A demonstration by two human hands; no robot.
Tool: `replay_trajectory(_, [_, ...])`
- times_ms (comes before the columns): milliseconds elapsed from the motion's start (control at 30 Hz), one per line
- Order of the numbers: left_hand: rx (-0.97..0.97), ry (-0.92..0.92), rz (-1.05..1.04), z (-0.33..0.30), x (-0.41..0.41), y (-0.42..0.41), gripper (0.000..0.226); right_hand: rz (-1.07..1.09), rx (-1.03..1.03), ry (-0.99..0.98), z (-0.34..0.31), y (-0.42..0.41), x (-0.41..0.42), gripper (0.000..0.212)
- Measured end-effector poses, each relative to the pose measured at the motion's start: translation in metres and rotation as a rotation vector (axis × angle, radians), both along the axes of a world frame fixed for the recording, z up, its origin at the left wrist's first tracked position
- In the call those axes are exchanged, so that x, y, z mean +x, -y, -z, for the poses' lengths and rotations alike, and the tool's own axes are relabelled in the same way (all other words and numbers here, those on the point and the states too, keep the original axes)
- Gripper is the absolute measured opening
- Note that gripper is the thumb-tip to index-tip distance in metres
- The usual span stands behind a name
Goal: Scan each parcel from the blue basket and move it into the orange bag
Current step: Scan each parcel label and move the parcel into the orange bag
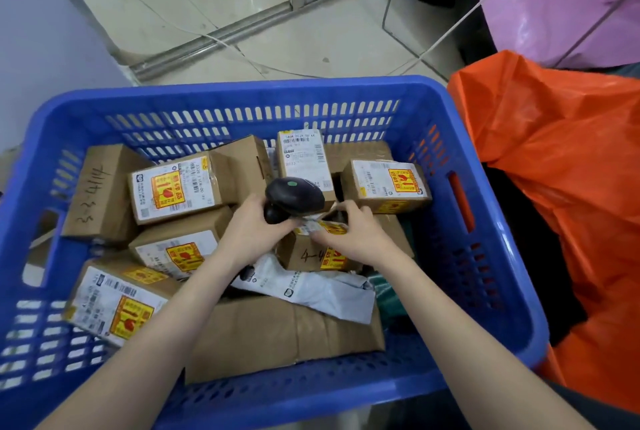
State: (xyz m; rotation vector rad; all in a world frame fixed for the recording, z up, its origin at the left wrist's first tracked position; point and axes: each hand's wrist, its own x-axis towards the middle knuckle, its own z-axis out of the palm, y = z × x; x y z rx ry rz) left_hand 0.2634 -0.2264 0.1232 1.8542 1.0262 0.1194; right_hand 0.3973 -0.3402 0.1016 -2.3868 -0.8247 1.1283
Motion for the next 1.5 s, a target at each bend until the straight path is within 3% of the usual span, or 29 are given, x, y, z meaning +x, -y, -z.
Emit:
replay_trajectory(200, [-0.107,-0.070,0.040,0.022,-0.005,0.002,0.048,0.021,-0.178,-0.085,0.013,0.002,0.003,0.106])
replay_trajectory(333, [-0.178,-0.071,0.042,0.024,-0.005,0.003,0.055,0.040,-0.174,-0.147,0.014,0.001,0.002,0.112])
replay_trajectory(600, [-0.103,-0.041,0.049,-0.006,-0.010,0.000,0.076,0.137,-0.108,-0.108,-0.010,0.004,0.010,0.105])
replay_trajectory(767, [-0.078,0.018,0.127,-0.046,-0.016,0.006,0.064,0.146,-0.067,-0.058,-0.048,0.009,0.011,0.102])
replay_trajectory(933, [-0.021,-0.008,0.240,-0.082,-0.024,0.017,0.064,0.165,0.073,0.061,-0.094,0.020,0.010,0.081])
replay_trajectory(1133, [0.090,0.055,0.167,-0.121,-0.044,0.037,0.066,0.337,0.371,0.054,-0.137,0.039,0.009,0.052])
replay_trajectory(1200, [0.081,0.107,0.121,-0.132,-0.051,0.043,0.065,0.402,0.475,-0.021,-0.151,0.044,0.006,0.062])
replay_trajectory(1333, [0.068,0.219,-0.007,-0.147,-0.058,0.058,0.069,0.515,0.619,-0.092,-0.171,0.053,-0.009,0.109])
replay_trajectory(1400, [0.032,0.286,-0.067,-0.157,-0.059,0.067,0.061,0.557,0.658,-0.213,-0.178,0.058,-0.017,0.117])
replay_trajectory(1433, [0.023,0.317,-0.082,-0.161,-0.060,0.070,0.056,0.562,0.676,-0.297,-0.181,0.062,-0.020,0.109])
replay_trajectory(1500, [0.012,0.369,-0.096,-0.173,-0.060,0.080,0.047,0.509,0.746,-0.475,-0.191,0.068,-0.030,0.070])
